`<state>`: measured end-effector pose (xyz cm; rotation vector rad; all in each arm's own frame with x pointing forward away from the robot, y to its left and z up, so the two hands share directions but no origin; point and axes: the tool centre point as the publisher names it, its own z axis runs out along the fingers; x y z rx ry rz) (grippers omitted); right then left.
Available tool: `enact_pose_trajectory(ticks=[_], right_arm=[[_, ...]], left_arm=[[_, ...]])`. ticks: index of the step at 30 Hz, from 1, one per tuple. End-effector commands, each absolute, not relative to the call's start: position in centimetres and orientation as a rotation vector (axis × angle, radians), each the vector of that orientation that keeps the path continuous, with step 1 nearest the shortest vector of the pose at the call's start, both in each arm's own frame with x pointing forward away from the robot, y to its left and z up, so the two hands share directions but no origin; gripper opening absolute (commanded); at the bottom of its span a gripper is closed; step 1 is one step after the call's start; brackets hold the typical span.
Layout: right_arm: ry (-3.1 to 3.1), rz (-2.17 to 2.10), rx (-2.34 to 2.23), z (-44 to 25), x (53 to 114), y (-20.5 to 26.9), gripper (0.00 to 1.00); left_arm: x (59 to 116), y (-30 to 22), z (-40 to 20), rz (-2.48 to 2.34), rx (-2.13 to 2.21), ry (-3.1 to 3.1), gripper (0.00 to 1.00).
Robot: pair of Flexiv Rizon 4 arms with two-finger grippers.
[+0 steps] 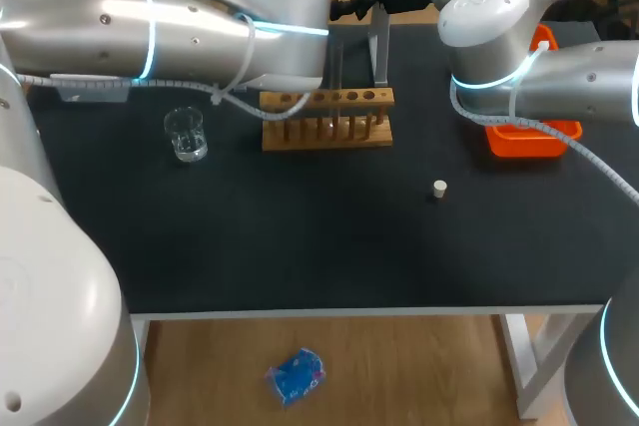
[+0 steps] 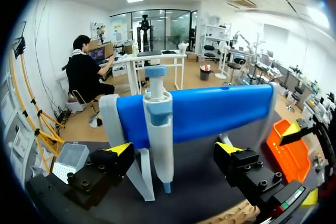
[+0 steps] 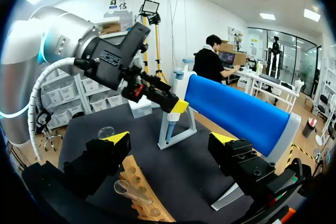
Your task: Invert the test tube, pick up the pipette, mount the tip to pipette, aspirate from beaker and dispense into the tube, eject the tip, return the pipette, and cap with the stopper.
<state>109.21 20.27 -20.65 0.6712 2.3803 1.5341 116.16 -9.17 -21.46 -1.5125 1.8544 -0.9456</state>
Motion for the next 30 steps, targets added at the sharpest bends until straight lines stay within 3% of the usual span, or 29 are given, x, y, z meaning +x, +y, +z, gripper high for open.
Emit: enact_pose_trajectory(ticks=[1,15,30], right_arm=[[2.384,1.533,0.671,-20.6,109.2,20.2,1.00],[2.406,1.623,0.530,-18.4,107.6,17.7,1.00],[2.521,1.663,0.141,-17.1,101.1,13.4,1.00]], left_arm=[[112.9,-8.3,-21.1,-1.027,-1.463,1.876,1.00],[105.4,-9.0,-19.9,-1.246,-1.104,2.192,1.00],[100.3,-11.9,-18.9,-1.416,-0.524,2.619,1.00]])
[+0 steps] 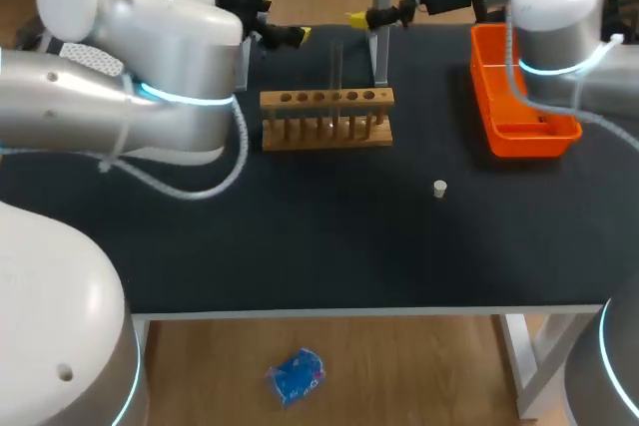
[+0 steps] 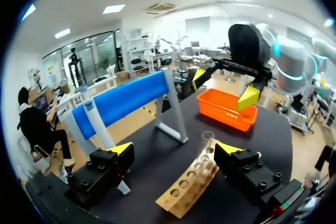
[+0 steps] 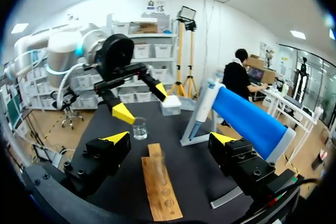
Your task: Invert the test tube, pick up the pipette, mount the tip to pipette, aspirate from beaker and dispense into the tube, eject the tip, return the pipette, and cap with the stopper.
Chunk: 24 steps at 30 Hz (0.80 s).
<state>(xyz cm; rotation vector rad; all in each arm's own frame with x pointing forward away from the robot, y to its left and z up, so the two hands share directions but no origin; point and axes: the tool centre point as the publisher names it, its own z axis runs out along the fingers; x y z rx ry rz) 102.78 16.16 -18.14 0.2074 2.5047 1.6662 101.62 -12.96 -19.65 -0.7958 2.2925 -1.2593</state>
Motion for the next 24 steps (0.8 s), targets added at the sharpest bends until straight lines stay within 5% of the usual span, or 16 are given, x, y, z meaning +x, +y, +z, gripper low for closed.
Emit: enact_pose_trajectory(ticks=[1,15,24], right_arm=[[2.521,1.663,0.141,-17.1,101.1,13.4,1.00],[2.521,1.663,0.141,-17.1,101.1,13.4,1.00],[2.484,1.721,0.143,-20.4,94.9,9.1,1.00]], left_arm=[[100.1,-12.1,-19.1,-1.409,-0.497,2.650,1.00],[101.0,-14.4,-20.4,-1.412,-0.390,2.788,1.00],[101.5,-15.4,-21.0,-1.433,-0.334,2.808,1.00]])
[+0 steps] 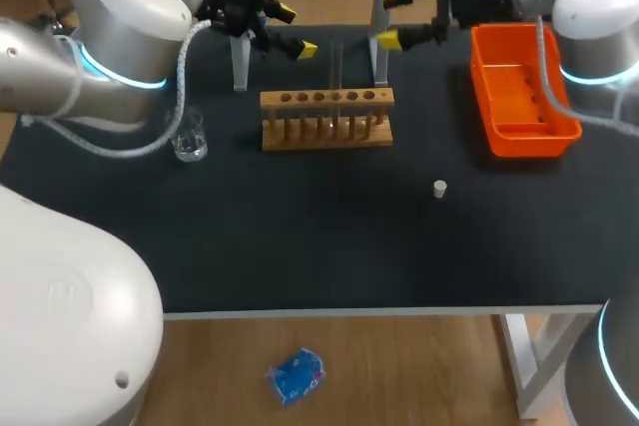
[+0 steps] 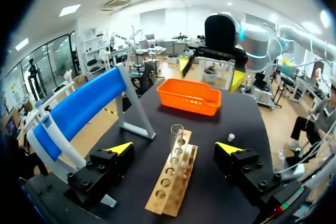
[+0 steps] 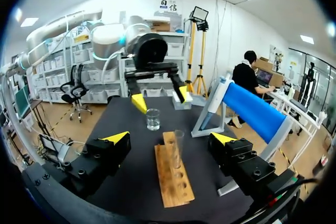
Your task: Invert the test tube, pick up the pipette, mount the tip to pipette, aspirate from beaker and dispense into the tube, eject the tip, return the pipette, and cap with the stopper.
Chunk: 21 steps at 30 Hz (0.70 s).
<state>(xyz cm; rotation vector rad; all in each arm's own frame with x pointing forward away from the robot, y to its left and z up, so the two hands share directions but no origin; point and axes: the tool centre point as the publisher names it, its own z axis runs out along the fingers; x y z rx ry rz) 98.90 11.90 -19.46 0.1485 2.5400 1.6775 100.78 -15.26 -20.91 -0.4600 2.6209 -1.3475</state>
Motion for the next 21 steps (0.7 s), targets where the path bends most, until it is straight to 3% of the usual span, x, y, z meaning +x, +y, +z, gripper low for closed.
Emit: enact_pose_trajectory(ticks=[1,21], right_arm=[[2.489,1.738,0.129,-20.62,94.26,8.63,1.00],[2.497,1.751,0.089,-20.92,93.39,8.45,1.00]], left_arm=[[101.58,-15.39,-21.03,-1.414,-0.331,2.796,1.00],[101.69,-15.42,-21.14,-1.397,-0.341,2.779,1.00]])
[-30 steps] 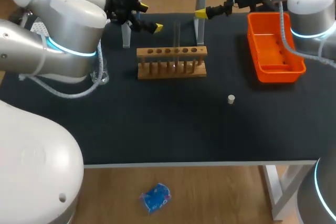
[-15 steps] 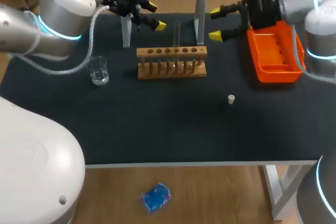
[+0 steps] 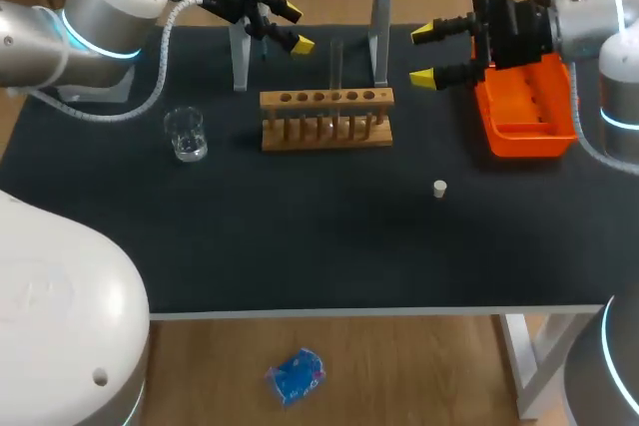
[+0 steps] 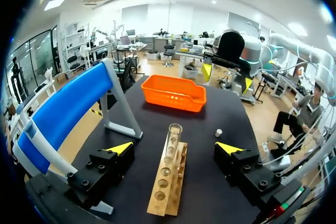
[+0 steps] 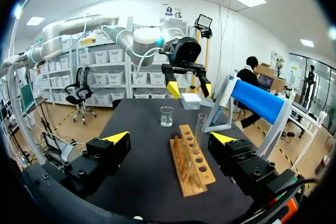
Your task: Invert the test tube, pick up the pipette, mount the tip to pipette, aspirate from beaker and dispense into the tube, eject the tip, return the pipette, and cap with the stopper.
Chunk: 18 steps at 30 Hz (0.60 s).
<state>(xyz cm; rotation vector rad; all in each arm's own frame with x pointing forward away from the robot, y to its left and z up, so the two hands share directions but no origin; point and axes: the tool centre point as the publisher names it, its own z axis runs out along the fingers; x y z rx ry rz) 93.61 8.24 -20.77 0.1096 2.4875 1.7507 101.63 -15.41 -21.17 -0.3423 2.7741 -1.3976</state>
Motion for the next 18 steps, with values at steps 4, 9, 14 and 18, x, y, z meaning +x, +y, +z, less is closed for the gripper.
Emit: enact_pose_trajectory(ticks=[4,9,14,18], right_arm=[[2.523,1.730,0.076,-22.2,92.0,7.8,1.00],[2.518,1.728,0.109,-23.4,89.9,5.8,1.00],[2.538,1.661,0.174,-24.6,87.6,4.0,1.00],[2.568,1.596,0.232,-26.0,85.7,2.8,1.00]], left_arm=[[101.9,-15.3,-21.2,-1.414,-0.382,2.732,1.00],[102.1,-15.7,-21.8,-1.427,-0.380,2.724,1.00],[102.3,-16.1,-22.1,-1.397,-0.354,2.737,1.00],[102.3,-16.5,-22.3,-1.384,-0.342,2.745,1.00]])
